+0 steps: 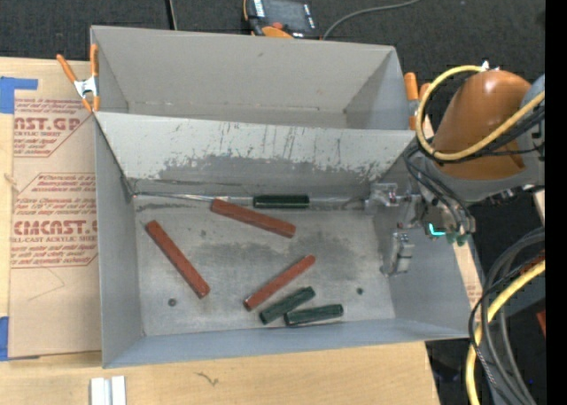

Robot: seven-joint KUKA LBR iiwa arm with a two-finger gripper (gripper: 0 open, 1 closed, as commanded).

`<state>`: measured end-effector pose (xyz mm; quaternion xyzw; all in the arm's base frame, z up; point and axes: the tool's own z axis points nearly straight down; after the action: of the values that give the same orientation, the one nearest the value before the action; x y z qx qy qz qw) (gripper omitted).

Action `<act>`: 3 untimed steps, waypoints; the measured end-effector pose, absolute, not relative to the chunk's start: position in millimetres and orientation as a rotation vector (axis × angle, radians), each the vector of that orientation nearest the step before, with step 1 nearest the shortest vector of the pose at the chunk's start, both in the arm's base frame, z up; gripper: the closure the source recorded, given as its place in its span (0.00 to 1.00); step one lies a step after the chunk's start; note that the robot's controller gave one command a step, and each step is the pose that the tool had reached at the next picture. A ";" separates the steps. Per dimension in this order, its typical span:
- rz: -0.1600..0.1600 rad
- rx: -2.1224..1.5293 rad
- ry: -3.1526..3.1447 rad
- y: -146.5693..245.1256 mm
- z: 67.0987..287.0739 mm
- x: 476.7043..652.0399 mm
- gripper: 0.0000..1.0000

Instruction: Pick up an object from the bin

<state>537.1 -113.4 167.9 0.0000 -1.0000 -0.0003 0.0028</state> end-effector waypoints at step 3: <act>-0.001 0.087 -3.143 40.1 71.5 499.2 1.00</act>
Offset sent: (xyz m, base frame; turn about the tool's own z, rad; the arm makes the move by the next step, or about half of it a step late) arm -0.0267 0.0791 -0.0979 0.0915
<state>499.2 40.1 71.5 0.0276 -0.9996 -0.0002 -0.0015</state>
